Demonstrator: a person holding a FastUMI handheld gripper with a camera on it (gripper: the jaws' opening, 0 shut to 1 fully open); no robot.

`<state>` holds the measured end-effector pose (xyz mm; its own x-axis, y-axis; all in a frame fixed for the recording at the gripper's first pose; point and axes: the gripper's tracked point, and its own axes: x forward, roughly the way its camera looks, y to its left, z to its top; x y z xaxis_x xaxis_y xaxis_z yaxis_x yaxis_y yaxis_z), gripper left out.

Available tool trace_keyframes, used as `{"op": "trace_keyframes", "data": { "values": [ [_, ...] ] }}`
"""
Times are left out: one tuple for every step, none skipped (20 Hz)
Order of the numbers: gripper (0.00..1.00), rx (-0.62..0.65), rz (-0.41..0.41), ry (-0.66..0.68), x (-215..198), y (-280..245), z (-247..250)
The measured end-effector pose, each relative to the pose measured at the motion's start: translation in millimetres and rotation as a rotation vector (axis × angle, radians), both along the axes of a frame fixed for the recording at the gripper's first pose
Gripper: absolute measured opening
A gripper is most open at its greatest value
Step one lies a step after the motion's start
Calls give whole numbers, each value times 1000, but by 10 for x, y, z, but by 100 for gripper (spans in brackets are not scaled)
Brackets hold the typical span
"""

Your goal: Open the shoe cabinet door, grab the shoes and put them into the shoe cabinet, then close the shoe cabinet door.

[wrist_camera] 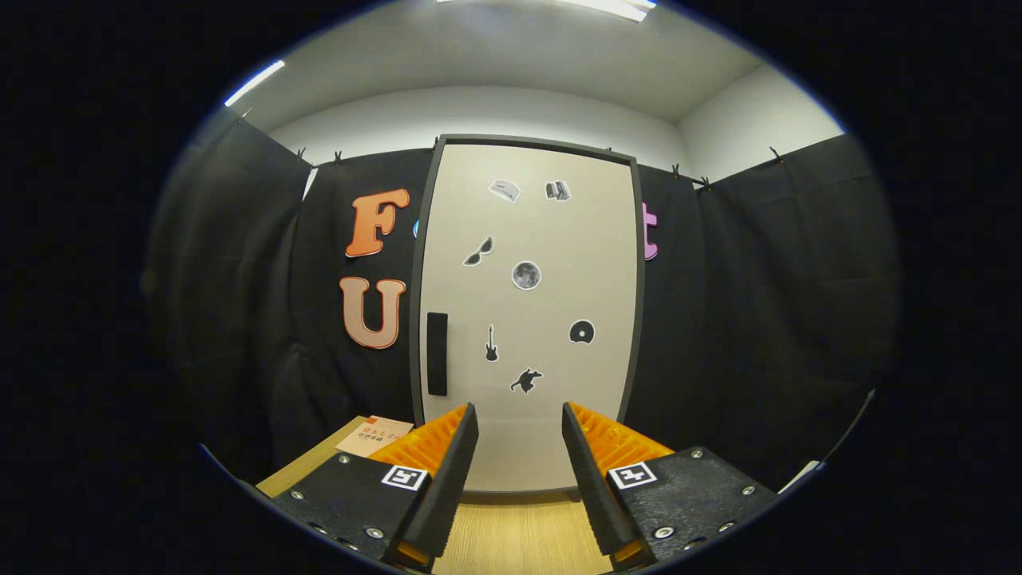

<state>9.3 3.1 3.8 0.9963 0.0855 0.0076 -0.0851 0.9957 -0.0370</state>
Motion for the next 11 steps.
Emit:
{"op": "trace_keyframes", "data": {
  "values": [
    [69,6,-7,1,-38,-25,-7],
    [69,11,-13,3,-65,-51,-19],
    [70,12,-19,4,-91,-77,-38],
    [71,12,-25,8,-116,-99,-53],
    [72,12,-26,9,-141,-103,-61],
    [73,11,-24,10,-160,-104,-60],
    [73,11,-25,12,-137,-125,-68],
    [74,11,-24,16,-145,-119,-77],
    [75,10,-24,16,-152,-113,-73],
    [77,8,-25,15,-154,-111,-71],
    [77,7,-24,15,-163,-105,-82]
  ]
}}
